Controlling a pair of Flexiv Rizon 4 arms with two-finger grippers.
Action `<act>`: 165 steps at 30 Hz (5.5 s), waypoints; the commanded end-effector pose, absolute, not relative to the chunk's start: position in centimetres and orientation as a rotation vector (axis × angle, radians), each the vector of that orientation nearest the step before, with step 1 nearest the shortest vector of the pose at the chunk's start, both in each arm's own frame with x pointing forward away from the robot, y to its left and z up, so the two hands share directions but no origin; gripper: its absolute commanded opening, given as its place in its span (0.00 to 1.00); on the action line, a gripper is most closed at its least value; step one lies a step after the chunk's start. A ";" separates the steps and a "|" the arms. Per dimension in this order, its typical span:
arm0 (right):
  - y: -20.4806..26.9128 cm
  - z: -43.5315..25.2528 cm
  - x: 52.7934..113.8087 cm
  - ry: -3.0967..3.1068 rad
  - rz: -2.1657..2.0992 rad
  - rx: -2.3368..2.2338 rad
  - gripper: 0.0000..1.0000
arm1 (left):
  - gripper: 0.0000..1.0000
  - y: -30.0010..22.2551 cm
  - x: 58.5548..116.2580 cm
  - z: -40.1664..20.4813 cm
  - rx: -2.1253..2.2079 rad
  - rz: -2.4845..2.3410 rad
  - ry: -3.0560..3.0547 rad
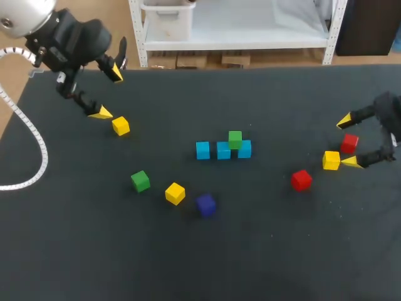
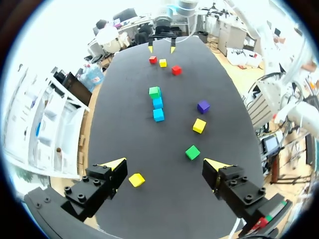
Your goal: Place the blue cubes, place green cubes on the blue cubes, place the yellow cubes on the green cubes, then place the red cubes on the yellow cubes, and place purple cube on the red cubes.
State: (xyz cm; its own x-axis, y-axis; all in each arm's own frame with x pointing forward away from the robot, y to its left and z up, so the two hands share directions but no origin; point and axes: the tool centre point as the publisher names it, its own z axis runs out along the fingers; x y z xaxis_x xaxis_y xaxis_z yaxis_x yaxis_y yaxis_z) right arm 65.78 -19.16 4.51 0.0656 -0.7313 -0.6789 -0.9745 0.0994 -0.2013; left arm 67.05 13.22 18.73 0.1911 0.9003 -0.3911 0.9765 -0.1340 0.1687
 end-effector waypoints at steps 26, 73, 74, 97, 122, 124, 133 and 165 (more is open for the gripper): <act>-19.3 4.4 65.9 1.710 0.475 -1.680 1.00 | 1.00 9.9 59.5 14.5 2.801 -0.384 0.841; -19.3 4.4 65.9 1.710 0.475 -1.680 1.00 | 1.00 10.8 61.1 5.2 2.859 -0.306 0.930; -19.3 4.4 65.9 1.710 0.475 -1.680 1.00 | 1.00 10.8 61.1 5.2 2.856 -0.307 0.932; -19.3 4.4 65.9 1.710 0.475 -1.680 1.00 | 1.00 10.3 61.7 1.0 2.864 -0.377 0.923; -19.3 4.4 65.9 1.710 0.475 -1.680 1.00 | 0.40 11.4 62.9 -0.8 2.880 -0.365 0.906; -19.3 4.4 65.9 1.710 0.475 -1.680 1.00 | 0.35 11.2 62.9 -0.9 2.880 -0.365 0.905; -19.3 4.4 65.9 1.710 0.475 -1.680 1.00 | 0.00 10.8 62.5 -1.3 2.848 -0.393 0.989; -19.3 4.4 65.9 1.710 0.475 -1.680 1.00 | 0.00 1.0 67.4 9.4 2.223 -0.305 1.882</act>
